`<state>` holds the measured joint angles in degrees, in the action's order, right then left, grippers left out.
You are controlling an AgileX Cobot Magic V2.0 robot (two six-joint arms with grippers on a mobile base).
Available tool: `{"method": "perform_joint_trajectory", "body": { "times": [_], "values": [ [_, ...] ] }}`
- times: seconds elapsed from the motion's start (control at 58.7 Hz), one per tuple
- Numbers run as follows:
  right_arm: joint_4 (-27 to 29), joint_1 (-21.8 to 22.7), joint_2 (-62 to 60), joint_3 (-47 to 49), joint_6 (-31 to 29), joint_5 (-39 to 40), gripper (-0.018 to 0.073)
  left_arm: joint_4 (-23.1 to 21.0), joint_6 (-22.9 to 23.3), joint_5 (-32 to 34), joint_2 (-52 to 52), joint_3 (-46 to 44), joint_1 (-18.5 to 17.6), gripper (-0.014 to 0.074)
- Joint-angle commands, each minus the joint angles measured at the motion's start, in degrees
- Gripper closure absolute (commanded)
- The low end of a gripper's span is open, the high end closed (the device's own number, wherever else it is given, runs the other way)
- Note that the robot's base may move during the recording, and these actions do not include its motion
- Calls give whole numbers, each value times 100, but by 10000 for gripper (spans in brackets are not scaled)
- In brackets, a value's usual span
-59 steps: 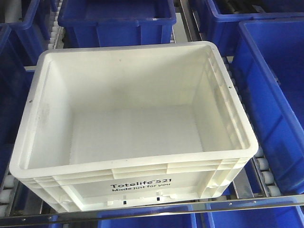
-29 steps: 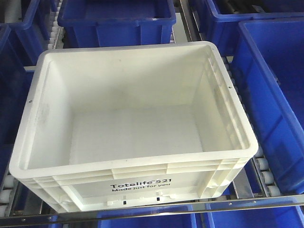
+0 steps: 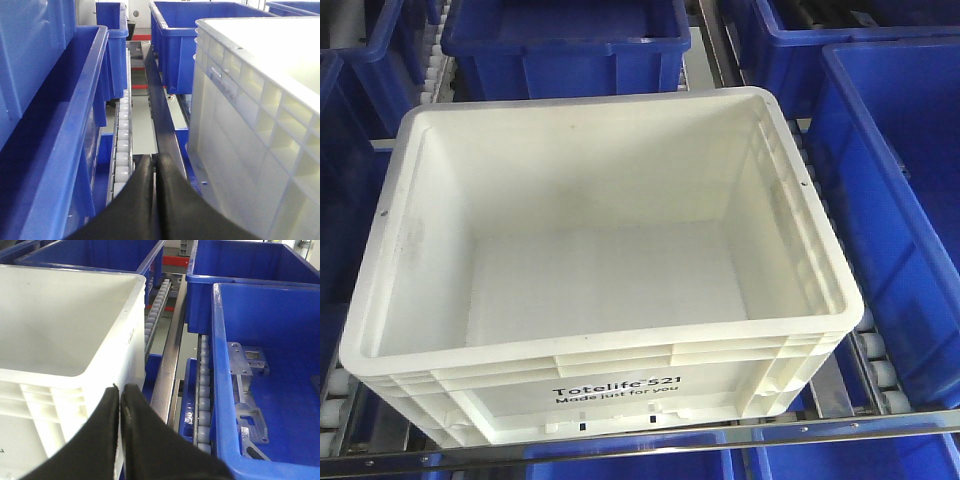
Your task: Move bin from left to right shelf
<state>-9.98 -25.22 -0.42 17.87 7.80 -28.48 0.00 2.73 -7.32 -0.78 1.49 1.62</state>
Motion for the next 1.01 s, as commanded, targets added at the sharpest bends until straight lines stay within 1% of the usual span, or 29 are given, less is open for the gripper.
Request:
{"method": "perform_joint_trajectory", "body": {
  "times": [0.0,0.767,0.835,0.92,0.988],
  "values": [
    [-38,1,117,138,-67,403,567,0,63,375,-85,116,1,603],
    [-17,26,117,138,-67,403,567,0,63,381,-79,116,1,603],
    [40,212,117,138,-75,428,567,0,63,381,-79,116,1,603],
    [83,732,117,121,-89,502,567,0,63,381,-79,116,1,603],
    [137,1182,117,-65,-95,862,567,0,63,381,-79,116,1,603]
  ]
}}
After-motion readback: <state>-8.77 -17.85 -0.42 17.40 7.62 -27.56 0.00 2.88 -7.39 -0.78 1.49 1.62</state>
